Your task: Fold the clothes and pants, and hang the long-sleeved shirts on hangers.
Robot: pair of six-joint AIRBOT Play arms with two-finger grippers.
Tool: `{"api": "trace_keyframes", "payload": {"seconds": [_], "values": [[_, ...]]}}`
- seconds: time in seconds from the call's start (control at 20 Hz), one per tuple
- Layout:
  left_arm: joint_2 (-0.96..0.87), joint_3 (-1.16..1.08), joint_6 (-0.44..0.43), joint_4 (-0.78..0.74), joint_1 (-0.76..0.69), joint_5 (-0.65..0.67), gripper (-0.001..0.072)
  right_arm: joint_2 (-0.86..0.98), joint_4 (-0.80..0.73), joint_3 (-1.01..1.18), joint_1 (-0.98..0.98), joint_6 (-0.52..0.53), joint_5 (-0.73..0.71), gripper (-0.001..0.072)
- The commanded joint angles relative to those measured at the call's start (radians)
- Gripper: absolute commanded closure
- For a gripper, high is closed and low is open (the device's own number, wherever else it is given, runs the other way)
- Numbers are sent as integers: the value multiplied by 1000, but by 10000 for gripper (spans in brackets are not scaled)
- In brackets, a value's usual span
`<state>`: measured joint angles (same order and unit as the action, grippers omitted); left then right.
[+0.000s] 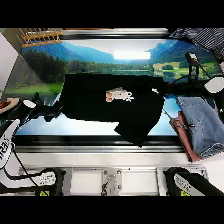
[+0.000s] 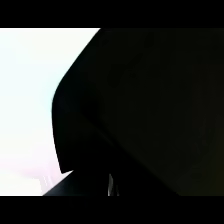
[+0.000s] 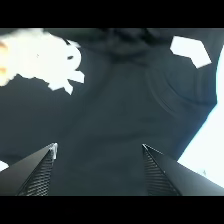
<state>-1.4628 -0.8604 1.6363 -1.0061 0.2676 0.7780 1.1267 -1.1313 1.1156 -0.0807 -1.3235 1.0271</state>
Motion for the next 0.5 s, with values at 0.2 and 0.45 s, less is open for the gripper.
{"api": "trace_keyframes", "payload": {"seconds": [0.2,0.45], "values": [[77,-34,-101,3,25,35,701,13,-88,-323,-193,-107,49,132],[80,5,-104,4,21,35,701,116,192,-500,-220,6,-84,133]]}}
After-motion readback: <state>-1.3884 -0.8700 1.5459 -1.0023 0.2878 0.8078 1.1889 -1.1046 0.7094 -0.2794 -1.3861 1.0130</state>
